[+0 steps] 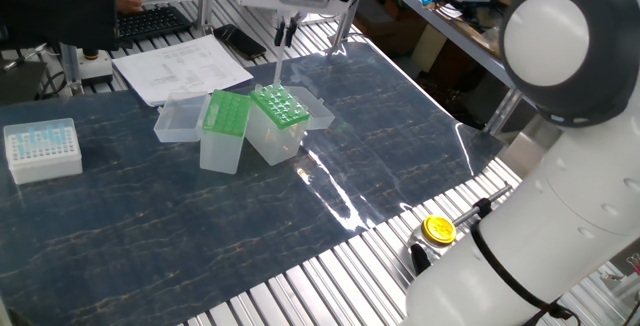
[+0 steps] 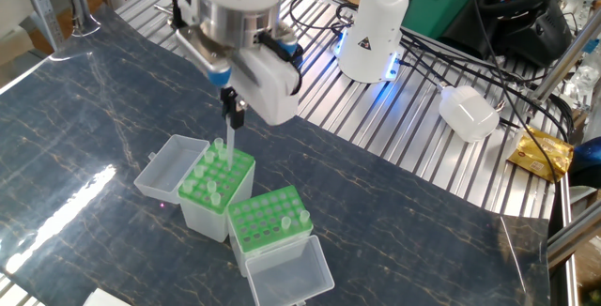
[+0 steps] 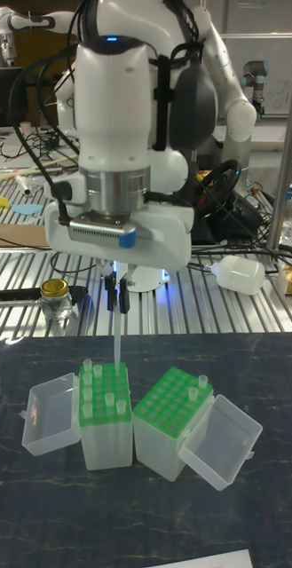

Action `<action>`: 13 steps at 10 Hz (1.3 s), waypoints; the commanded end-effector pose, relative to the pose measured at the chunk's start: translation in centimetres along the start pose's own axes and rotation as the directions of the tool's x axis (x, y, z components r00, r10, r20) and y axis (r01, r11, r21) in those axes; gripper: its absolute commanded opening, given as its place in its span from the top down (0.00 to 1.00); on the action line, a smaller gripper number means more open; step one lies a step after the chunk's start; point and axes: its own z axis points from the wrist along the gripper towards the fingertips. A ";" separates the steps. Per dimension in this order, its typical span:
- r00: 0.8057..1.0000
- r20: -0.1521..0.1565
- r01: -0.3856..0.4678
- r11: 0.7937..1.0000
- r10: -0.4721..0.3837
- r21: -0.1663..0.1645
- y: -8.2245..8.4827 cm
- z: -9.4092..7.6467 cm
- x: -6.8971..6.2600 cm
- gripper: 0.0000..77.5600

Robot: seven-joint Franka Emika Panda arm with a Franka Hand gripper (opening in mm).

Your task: Transfer all large pipette tips from one holder to another

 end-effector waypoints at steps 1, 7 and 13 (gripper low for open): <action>1.000 -0.008 -0.029 1.000 0.029 -0.007 0.8 -1.2 0.3 0.97; 0.989 -0.026 -0.148 0.989 0.147 -0.024 3.9 -1.3 0.7 0.97; 0.972 -0.029 -0.234 0.972 0.233 -0.027 6.5 -0.7 0.5 0.97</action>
